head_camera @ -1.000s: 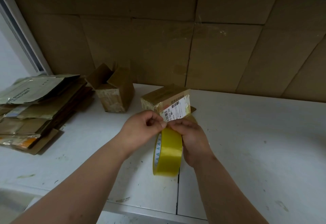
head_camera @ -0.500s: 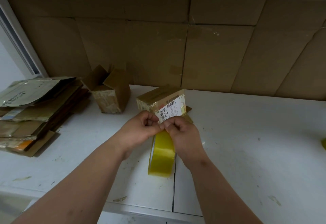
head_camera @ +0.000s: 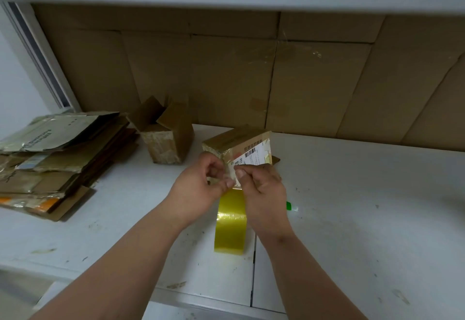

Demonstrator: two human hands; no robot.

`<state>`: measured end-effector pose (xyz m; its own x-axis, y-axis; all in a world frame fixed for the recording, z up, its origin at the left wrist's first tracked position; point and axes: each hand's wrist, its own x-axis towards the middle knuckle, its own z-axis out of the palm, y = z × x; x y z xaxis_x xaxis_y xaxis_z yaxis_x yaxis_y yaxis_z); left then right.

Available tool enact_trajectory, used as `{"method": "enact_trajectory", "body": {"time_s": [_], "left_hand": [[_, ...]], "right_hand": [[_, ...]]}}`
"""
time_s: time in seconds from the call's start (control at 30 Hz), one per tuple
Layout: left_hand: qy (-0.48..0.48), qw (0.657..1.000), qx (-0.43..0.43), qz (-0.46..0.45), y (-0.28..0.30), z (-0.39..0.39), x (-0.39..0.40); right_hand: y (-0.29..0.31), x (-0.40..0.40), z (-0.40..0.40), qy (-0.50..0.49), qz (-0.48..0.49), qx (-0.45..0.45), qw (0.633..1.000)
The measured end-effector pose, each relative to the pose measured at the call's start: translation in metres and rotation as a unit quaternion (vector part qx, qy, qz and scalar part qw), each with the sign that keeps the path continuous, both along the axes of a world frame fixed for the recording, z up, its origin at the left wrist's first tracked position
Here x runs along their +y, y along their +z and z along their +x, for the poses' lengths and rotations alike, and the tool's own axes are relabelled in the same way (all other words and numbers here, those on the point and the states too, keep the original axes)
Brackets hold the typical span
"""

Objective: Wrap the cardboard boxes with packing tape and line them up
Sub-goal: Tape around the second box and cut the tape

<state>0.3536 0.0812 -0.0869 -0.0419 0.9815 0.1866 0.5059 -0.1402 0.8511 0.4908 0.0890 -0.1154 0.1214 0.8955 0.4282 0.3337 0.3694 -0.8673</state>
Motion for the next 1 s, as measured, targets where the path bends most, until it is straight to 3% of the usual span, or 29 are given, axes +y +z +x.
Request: {"method": "enact_trajectory", "body": {"time_s": [0.07, 0.2, 0.5, 0.57, 0.67, 0.73, 0.83, 1.0], "left_hand": [[0.008, 0.999, -0.011, 0.03, -0.003, 0.003, 0.0], [-0.003, 0.995, 0.054, 0.089, -0.008, 0.002, 0.002], [0.005, 0.99, 0.073, 0.122, -0.008, 0.003, 0.001], [0.02, 0.988, 0.083, 0.127, -0.008, 0.005, 0.0], [0.026, 0.984, 0.11, 0.138, -0.008, 0.007, 0.002], [0.028, 0.983, 0.113, 0.139, -0.007, 0.008, 0.003], [0.036, 0.984, 0.112, 0.134, -0.007, 0.011, 0.005], [0.089, 0.992, 0.064, 0.055, -0.009, 0.008, 0.007]], "right_hand": [[0.002, -0.002, 0.003, 0.03, -0.038, 0.025, 0.998], [0.011, -0.005, 0.008, 0.082, -0.1, 0.093, 0.987], [0.017, -0.002, 0.009, 0.086, -0.14, 0.087, 0.983], [0.013, 0.0, 0.007, 0.073, -0.122, 0.052, 0.988], [0.004, 0.005, 0.005, -0.001, -0.023, -0.095, 0.995], [-0.002, 0.006, 0.002, -0.061, 0.044, -0.175, 0.982], [-0.001, 0.006, 0.003, -0.121, 0.105, -0.215, 0.963], [0.01, 0.004, 0.014, -0.102, -0.012, -0.193, 0.976]]}}
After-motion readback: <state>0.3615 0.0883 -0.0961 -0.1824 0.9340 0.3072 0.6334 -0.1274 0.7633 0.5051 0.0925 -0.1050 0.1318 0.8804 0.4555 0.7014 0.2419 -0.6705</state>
